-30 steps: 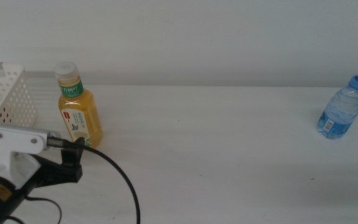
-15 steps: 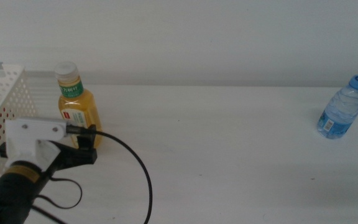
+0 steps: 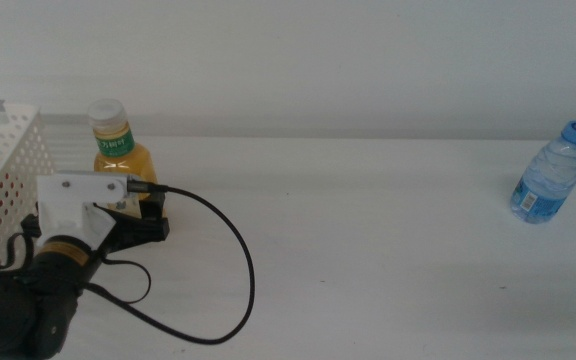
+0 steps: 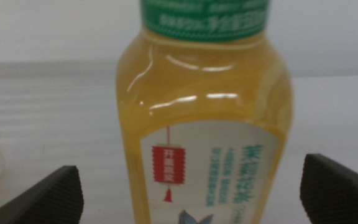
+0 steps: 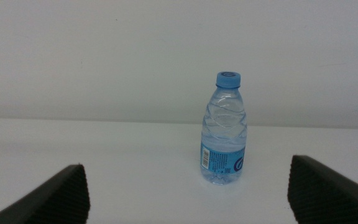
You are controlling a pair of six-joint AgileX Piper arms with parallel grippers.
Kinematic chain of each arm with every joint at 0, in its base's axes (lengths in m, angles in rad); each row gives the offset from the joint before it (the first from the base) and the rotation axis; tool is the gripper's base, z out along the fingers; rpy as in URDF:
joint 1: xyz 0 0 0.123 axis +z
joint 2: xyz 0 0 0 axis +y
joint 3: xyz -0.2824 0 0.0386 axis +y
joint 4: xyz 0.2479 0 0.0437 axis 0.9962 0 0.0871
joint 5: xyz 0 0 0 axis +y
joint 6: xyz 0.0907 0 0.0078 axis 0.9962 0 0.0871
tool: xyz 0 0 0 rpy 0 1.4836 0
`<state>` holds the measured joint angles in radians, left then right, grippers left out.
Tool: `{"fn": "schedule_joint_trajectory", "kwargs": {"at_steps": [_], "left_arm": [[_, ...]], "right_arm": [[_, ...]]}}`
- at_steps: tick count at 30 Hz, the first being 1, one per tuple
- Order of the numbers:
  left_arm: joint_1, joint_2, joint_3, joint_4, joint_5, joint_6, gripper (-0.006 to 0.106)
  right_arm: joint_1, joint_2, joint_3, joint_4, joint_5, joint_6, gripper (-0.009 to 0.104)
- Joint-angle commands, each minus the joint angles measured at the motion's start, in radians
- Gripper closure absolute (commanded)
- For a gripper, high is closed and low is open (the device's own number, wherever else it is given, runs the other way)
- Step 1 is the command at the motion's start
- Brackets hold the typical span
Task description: Use arms to grab the bottles and put them into the dustbin to the left of the table.
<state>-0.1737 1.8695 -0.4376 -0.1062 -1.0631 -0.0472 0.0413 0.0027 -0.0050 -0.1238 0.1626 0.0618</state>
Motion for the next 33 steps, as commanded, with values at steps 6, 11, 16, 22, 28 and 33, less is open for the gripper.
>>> {"fn": "schedule_joint_trajectory", "kwargs": {"at_steps": [6,11,16,22,28,33], "left_arm": [[-0.007,0.064,-0.061,-0.042,-0.023,-0.011,0.007],[-0.007,0.104,-0.114,-0.042,-0.017,-0.011,0.007],[-0.007,0.145,-0.167,-0.044,-0.017,-0.009,0.007],[-0.007,0.155,-0.210,-0.072,-0.009,0.028,0.007],[-0.007,0.155,-0.232,-0.080,-0.007,0.047,0.011],[-0.007,0.155,-0.232,-0.046,0.040,0.031,0.055]], "right_arm": [[-0.006,-0.038,0.045,-0.004,-0.002,-0.005,0.010],[-0.006,-0.038,0.045,-0.004,-0.002,-0.005,0.010],[-0.006,-0.038,0.045,-0.004,-0.002,-0.005,0.010],[-0.006,-0.038,0.045,-0.004,-0.002,-0.005,0.010],[-0.006,-0.038,0.045,-0.004,-0.002,-0.005,0.010],[-0.006,-0.038,0.045,-0.004,-0.002,-0.005,0.010]]}}
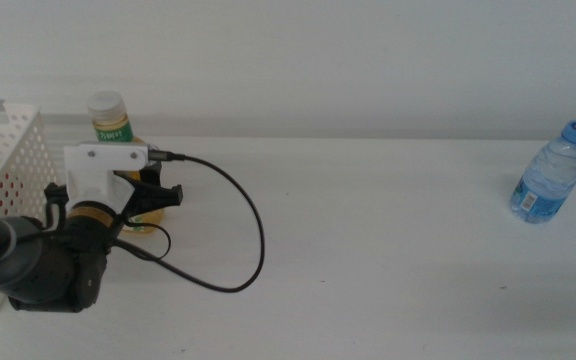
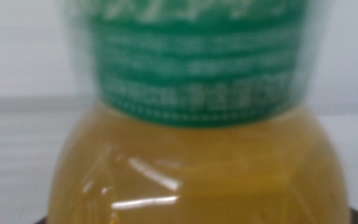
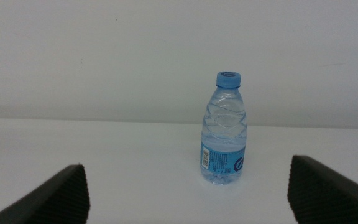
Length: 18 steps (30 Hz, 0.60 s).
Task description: Use arms to grab the bottles and put them into the dustbin to the left of the table.
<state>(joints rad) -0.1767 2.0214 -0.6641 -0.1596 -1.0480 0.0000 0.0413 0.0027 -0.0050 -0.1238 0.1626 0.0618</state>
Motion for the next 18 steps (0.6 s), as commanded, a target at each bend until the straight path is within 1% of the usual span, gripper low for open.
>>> {"fn": "schedule_joint_trajectory", "kwargs": {"at_steps": [1,3,4,6,8,12,16,18], "left_arm": [[-0.004,0.003,-0.005,0.009,0.025,-0.026,0.066],[-0.004,0.003,-0.005,0.015,0.009,-0.056,0.095],[-0.004,0.001,-0.003,0.028,-0.007,-0.063,0.102],[-0.004,-0.040,0.017,0.030,0.015,-0.051,0.102],[-0.004,-0.117,0.048,0.047,0.123,-0.025,0.102],[-0.018,-0.365,0.100,0.050,0.454,0.000,0.102],[-0.023,-0.613,0.099,0.054,0.809,0.077,0.102],[-0.023,-0.738,0.099,0.054,0.967,0.082,0.102]], "right_arm": [[-0.006,-0.038,0.045,-0.004,-0.002,-0.005,0.010],[-0.006,-0.038,0.045,-0.004,-0.002,-0.005,0.010],[-0.006,-0.038,0.045,-0.004,-0.002,-0.005,0.010],[-0.006,-0.038,0.045,-0.004,-0.002,-0.005,0.010],[-0.006,-0.038,0.045,-0.004,-0.002,-0.005,0.010],[-0.006,-0.038,0.045,-0.004,-0.002,-0.005,0.010],[-0.006,-0.038,0.045,-0.004,-0.002,-0.005,0.010],[-0.006,-0.038,0.045,-0.004,-0.002,-0.005,0.010]]}}
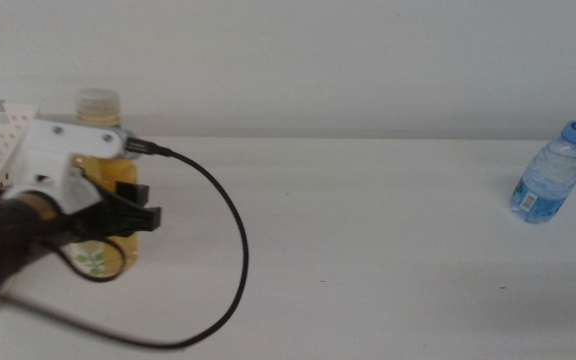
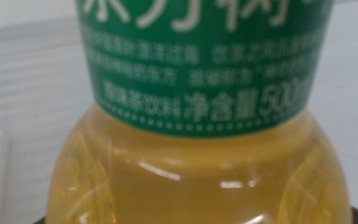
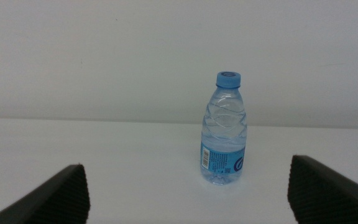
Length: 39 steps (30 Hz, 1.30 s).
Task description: Use arms to grab the bottles and put them into the dustbin to the left of the table.
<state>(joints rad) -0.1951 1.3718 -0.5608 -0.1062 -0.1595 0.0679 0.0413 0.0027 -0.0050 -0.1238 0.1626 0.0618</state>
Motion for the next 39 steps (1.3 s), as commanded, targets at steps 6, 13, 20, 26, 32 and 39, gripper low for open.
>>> {"fn": "schedule_joint_trajectory", "kwargs": {"at_steps": [6,13,20,26,32,39], "left_arm": [[0.058,-0.304,-0.084,-0.040,0.541,-0.008,0.102],[0.231,-0.245,-0.389,0.027,1.006,0.174,0.102],[0.530,0.059,-0.770,-0.079,1.282,0.465,0.102],[0.649,0.374,-1.079,-0.068,1.472,0.549,0.102],[0.653,0.509,-1.128,-0.085,1.446,0.561,0.102],[0.653,0.543,-1.105,-0.073,1.465,0.554,0.089]], "right_arm": [[-0.006,-0.038,0.045,-0.004,-0.002,-0.005,0.010],[-0.006,-0.038,0.045,-0.004,-0.002,-0.005,0.010],[-0.006,-0.038,0.045,-0.004,-0.002,-0.005,0.010],[-0.006,-0.038,0.045,-0.004,-0.002,-0.005,0.010],[-0.006,-0.038,0.045,-0.004,-0.002,-0.005,0.010],[-0.006,-0.038,0.045,-0.004,-0.002,-0.005,0.010]]}}
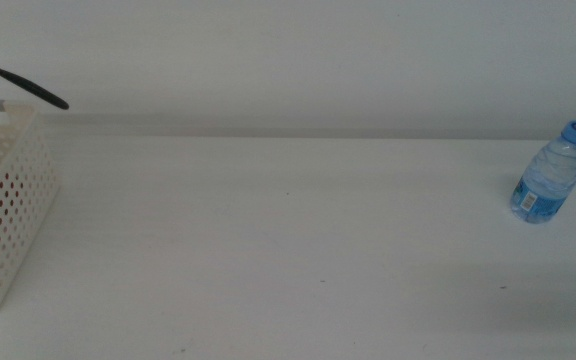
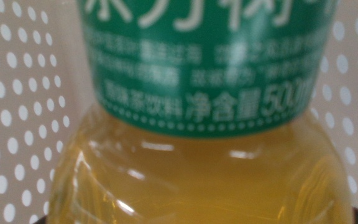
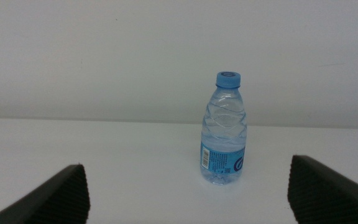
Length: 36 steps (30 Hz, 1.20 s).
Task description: Use arms to grab the bottles and put them into the dustbin to the left of the table.
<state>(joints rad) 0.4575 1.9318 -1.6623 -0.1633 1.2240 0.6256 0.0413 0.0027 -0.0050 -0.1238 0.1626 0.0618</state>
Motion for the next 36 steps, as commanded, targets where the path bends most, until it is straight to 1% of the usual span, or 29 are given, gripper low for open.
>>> {"fn": "schedule_joint_trajectory", "kwargs": {"at_steps": [1,2,3,7,10,11,15,20,23,27,30,33,36], "left_arm": [[0.001,-0.017,0.001,-0.014,0.081,-0.003,0.083],[0.001,-0.017,0.008,-0.014,0.081,-0.003,0.078],[0.001,-0.017,0.016,-0.011,0.081,-0.003,0.069],[-0.001,-0.017,0.031,-0.009,0.088,-0.027,0.030],[-0.001,-0.056,0.031,-0.010,0.088,-0.087,0.006],[-0.004,-0.075,0.031,-0.022,0.088,-0.095,0.007],[-0.043,-0.210,0.031,-0.025,0.088,-0.138,0.007],[-0.158,-0.403,0.065,-0.056,0.089,-0.241,0.007],[-0.281,-0.551,0.155,-0.050,0.028,-0.235,0.007],[-0.472,-0.782,0.308,-0.021,-0.069,-0.200,0.007],[-0.618,-0.951,0.416,-0.003,-0.099,-0.251,0.007],[-0.771,-1.111,0.544,-0.005,-0.171,-0.295,0.007],[-0.898,-1.268,0.679,0.006,-0.272,-0.294,0.007]], "right_arm": [[-0.006,-0.038,0.045,-0.004,-0.002,-0.005,0.010],[-0.006,-0.038,0.045,-0.004,-0.002,-0.005,0.010],[-0.006,-0.038,0.045,-0.004,-0.002,-0.005,0.010],[-0.006,-0.038,0.045,-0.004,-0.002,-0.005,0.010],[-0.006,-0.038,0.045,-0.004,-0.002,-0.005,0.010],[-0.006,-0.038,0.045,-0.004,-0.002,-0.005,0.010],[-0.006,-0.038,0.045,-0.004,-0.002,-0.005,0.010],[-0.006,-0.038,0.045,-0.004,-0.002,-0.005,0.010],[-0.006,-0.038,0.045,-0.004,-0.002,-0.005,0.010],[-0.006,-0.038,0.045,-0.004,-0.002,-0.005,0.010],[-0.006,-0.038,0.045,-0.004,-0.002,-0.005,0.010],[-0.006,-0.038,0.045,-0.004,-0.002,-0.005,0.010],[-0.006,-0.038,0.045,-0.004,-0.002,-0.005,0.010]]}}
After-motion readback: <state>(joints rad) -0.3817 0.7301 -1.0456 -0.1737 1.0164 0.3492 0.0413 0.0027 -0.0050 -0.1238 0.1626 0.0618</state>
